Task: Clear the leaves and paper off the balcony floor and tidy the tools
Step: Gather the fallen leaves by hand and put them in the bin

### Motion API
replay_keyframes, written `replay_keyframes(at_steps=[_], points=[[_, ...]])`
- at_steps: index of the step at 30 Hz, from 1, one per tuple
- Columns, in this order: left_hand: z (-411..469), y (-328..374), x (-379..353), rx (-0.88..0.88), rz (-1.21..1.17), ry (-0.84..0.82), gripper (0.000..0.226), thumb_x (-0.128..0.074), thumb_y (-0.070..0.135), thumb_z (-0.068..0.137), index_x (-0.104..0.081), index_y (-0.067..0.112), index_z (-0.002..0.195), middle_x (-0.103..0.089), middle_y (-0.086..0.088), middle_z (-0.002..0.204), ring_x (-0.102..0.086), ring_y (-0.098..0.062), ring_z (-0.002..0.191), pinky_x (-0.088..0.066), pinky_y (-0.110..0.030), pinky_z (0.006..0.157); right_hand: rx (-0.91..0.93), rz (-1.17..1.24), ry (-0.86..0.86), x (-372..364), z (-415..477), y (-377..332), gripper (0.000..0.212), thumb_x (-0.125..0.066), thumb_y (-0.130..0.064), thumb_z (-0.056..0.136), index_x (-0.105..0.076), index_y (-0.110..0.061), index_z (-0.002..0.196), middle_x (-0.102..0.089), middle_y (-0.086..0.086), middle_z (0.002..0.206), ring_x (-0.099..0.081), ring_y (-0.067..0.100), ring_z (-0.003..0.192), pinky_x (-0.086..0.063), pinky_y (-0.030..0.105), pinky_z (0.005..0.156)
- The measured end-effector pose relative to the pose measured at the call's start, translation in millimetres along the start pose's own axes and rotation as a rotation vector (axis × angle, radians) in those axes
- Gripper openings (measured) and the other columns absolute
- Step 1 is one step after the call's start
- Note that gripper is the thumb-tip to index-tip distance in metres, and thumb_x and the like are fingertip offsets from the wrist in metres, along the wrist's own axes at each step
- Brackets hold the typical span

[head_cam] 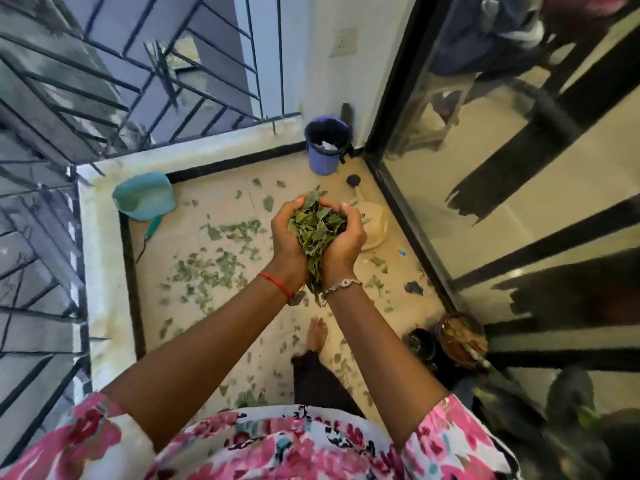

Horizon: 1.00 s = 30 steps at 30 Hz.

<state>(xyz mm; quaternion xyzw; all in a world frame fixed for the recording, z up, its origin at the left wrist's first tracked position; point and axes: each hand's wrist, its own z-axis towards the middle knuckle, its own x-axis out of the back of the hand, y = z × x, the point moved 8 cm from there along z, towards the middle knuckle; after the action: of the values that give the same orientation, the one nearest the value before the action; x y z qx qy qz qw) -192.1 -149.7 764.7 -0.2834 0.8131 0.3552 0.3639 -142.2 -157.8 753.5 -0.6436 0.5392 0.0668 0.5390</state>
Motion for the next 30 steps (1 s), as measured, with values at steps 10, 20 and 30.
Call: replay_keyframes(at_steps=[10,20,30], points=[[150,63,-61,-0.075,-0.049,0.044,0.022,-0.041,0.023,0.091,-0.058,0.012,0.083,-0.058,-0.004,0.086,-0.06,-0.019,0.075,-0.051,-0.029,0.074,-0.014,-0.181,0.017,-78,157,-21,0.029,-0.046,-0.007,0.085,-0.068,-0.005,0.067,-0.066,0.011,0.074,-0.062,0.024,0.071,-0.052,0.03,0.066],[353,156,-89,-0.035,-0.083,0.044,0.02,-0.053,0.024,0.072,-0.058,0.01,0.085,-0.065,-0.006,0.079,-0.063,-0.019,0.074,-0.054,-0.028,0.073,0.005,-0.172,0.07,-177,357,19,0.027,-0.053,-0.018,0.075,-0.073,-0.012,0.058,-0.068,0.011,0.078,-0.062,0.028,0.083,-0.05,0.037,0.079],[551,182,-95,0.085,-0.105,0.076,0.026,-0.044,0.021,0.081,-0.064,0.009,0.07,-0.063,-0.006,0.072,-0.061,-0.019,0.069,-0.055,-0.025,0.069,-0.084,-0.059,0.113,-200,550,64,0.028,-0.05,-0.022,0.074,-0.073,-0.012,0.061,-0.063,0.013,0.087,-0.057,0.028,0.09,-0.044,0.039,0.09]])
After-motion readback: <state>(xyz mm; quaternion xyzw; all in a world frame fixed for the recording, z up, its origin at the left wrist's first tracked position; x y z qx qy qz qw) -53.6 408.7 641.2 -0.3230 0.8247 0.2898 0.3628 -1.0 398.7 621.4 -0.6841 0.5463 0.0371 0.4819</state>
